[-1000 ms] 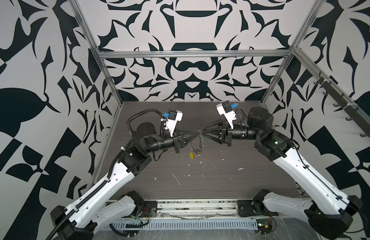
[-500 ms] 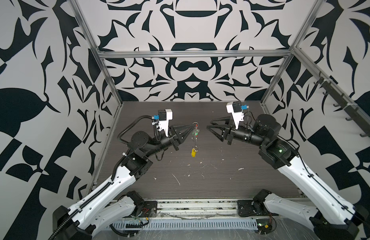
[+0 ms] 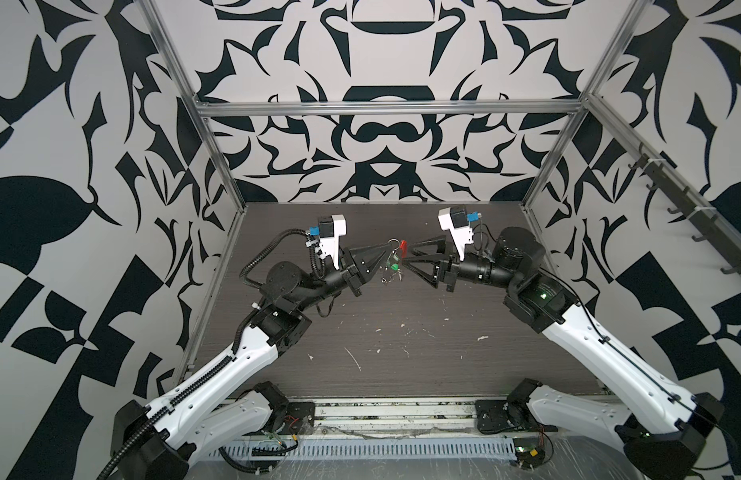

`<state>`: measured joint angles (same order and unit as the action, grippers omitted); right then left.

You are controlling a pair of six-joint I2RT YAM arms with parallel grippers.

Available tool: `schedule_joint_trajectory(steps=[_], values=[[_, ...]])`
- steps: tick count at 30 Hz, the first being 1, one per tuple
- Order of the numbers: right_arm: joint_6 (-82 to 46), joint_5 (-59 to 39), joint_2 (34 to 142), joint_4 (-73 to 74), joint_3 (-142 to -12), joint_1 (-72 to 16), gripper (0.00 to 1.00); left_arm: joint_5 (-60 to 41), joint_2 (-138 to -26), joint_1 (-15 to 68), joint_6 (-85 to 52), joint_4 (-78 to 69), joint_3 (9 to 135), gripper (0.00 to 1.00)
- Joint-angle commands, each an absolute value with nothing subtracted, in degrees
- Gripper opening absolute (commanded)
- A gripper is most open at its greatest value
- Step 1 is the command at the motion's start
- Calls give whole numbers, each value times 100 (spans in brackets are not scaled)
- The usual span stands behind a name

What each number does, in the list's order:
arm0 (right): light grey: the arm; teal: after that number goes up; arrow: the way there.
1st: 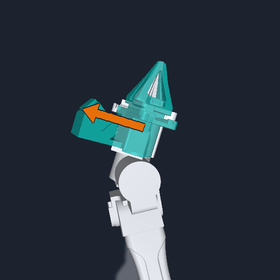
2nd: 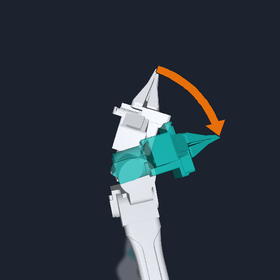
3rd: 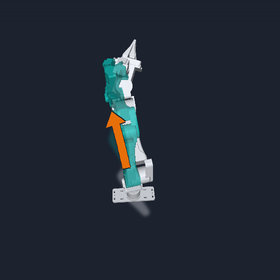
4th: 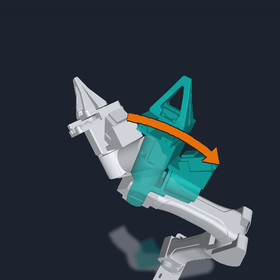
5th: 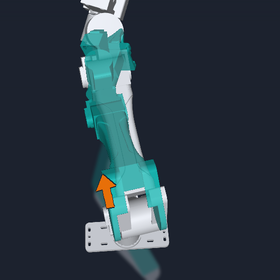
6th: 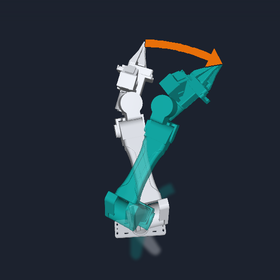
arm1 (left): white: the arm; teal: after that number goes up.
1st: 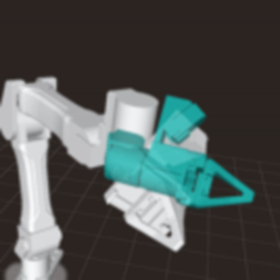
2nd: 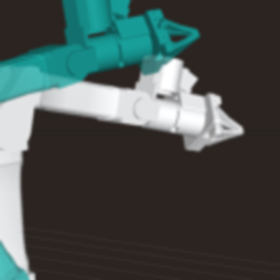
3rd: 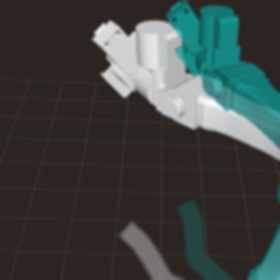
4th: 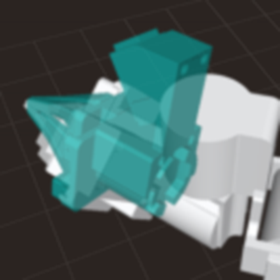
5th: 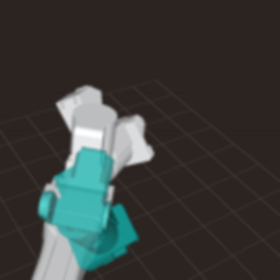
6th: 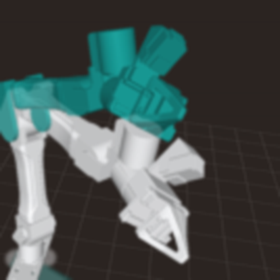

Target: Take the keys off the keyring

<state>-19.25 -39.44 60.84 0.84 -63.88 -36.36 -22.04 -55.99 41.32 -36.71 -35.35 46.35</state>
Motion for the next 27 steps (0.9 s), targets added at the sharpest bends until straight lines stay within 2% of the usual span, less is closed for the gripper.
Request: schedule_joint_trajectory(steps=[1, 13, 27], values=[[-1824, -4164, 6108, 392, -6451, -3704, 52, -2204, -5530, 4148, -3753, -3853, 4562, 0], [-1595, -4100, 6297, 245, -6569, -3850, 37, -2255, -5537, 4148, -3814, -3836, 4571, 0], [-1560, -4033, 6415, 276, -6679, -3946, 28, -2311, -5562, 4148, -3841, -3763, 4597, 0]])
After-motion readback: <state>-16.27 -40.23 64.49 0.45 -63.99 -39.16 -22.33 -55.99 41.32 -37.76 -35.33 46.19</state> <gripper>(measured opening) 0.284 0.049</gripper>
